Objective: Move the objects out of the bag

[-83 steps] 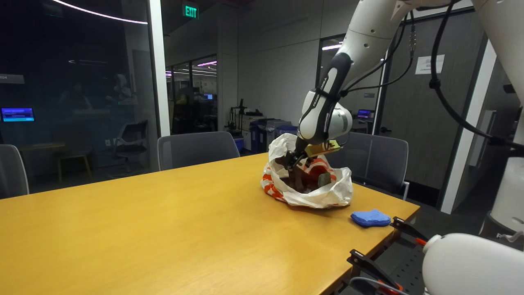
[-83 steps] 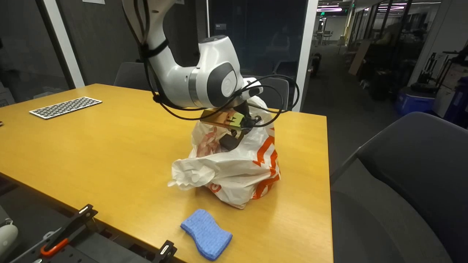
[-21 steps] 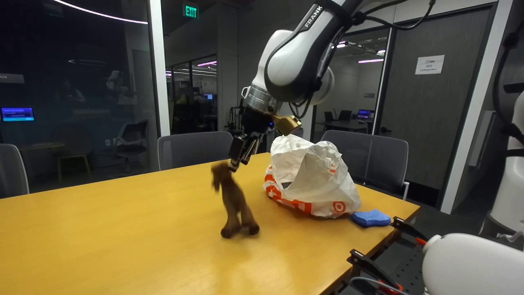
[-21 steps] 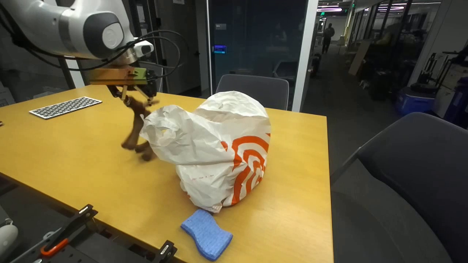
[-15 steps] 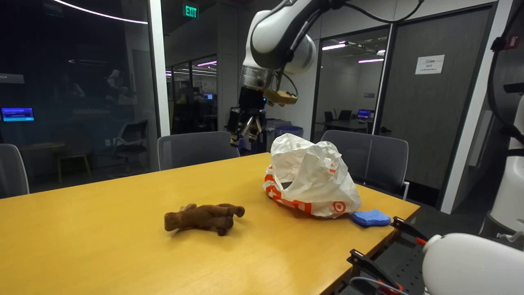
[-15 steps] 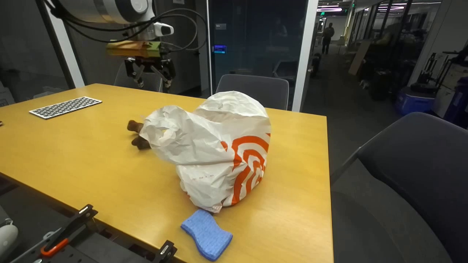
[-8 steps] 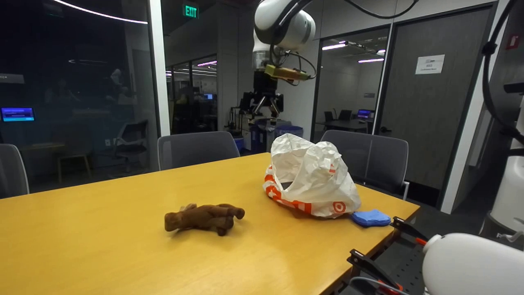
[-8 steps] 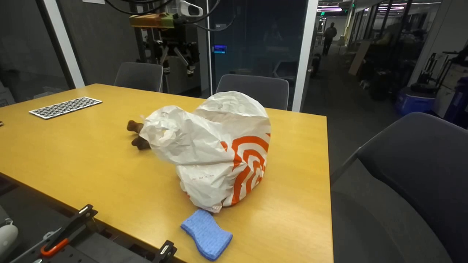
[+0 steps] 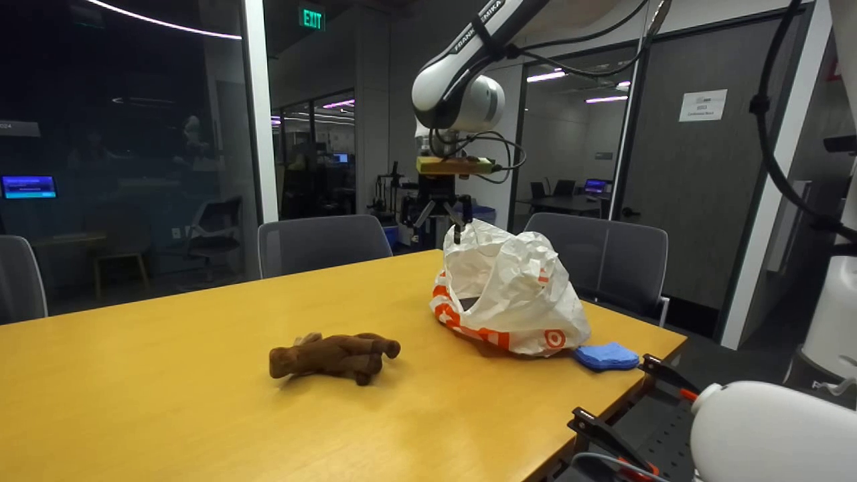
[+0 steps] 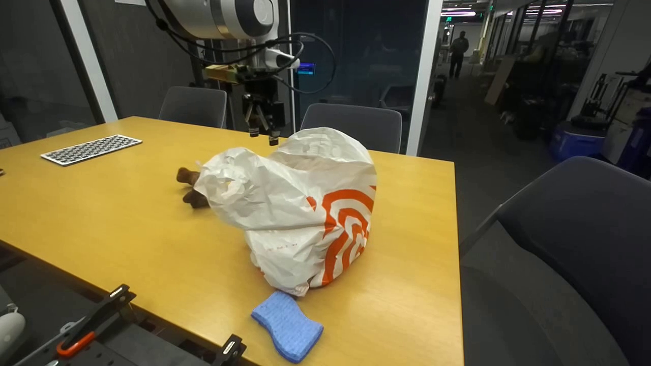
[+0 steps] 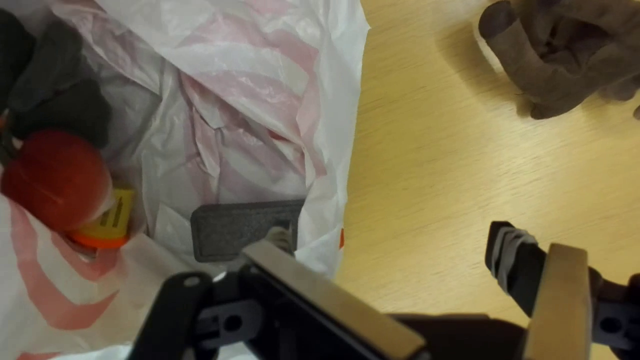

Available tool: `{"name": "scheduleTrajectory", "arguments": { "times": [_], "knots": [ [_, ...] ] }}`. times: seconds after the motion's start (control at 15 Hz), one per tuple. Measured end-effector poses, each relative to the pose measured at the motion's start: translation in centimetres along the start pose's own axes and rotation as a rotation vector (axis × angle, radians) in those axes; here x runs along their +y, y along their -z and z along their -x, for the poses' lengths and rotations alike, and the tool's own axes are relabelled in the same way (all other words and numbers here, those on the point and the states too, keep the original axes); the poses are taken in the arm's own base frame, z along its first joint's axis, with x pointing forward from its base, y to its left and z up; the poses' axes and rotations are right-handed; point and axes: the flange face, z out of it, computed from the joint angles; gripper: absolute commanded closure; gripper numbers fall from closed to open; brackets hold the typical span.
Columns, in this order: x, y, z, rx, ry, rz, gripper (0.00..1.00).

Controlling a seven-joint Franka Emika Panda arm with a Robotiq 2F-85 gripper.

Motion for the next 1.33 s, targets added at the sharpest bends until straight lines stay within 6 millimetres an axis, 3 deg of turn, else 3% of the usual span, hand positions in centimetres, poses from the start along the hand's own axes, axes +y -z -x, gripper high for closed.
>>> {"name": "scheduleTrajectory", "arguments": {
  "times": [0.2, 0.33, 0.47, 0.73, 1.13, 1.33],
  "knots": [
    [1.7, 1.8, 0.9, 0.011, -0.159, 0.0, 0.0],
    [3.6, 4.0, 2.2, 0.017, -0.267, 0.001, 0.0],
    [5.6, 4.8, 3.5, 0.01, -0.377, 0.007, 0.0],
    [8.9, 2.3, 4.9, -0.03, -0.55, 0.026, 0.0],
    [8.9, 1.4, 5.0, -0.037, -0.567, 0.003, 0.0],
    [8.6, -0.3, 4.6, -0.036, -0.561, 0.013, 0.0]
  ]
}}
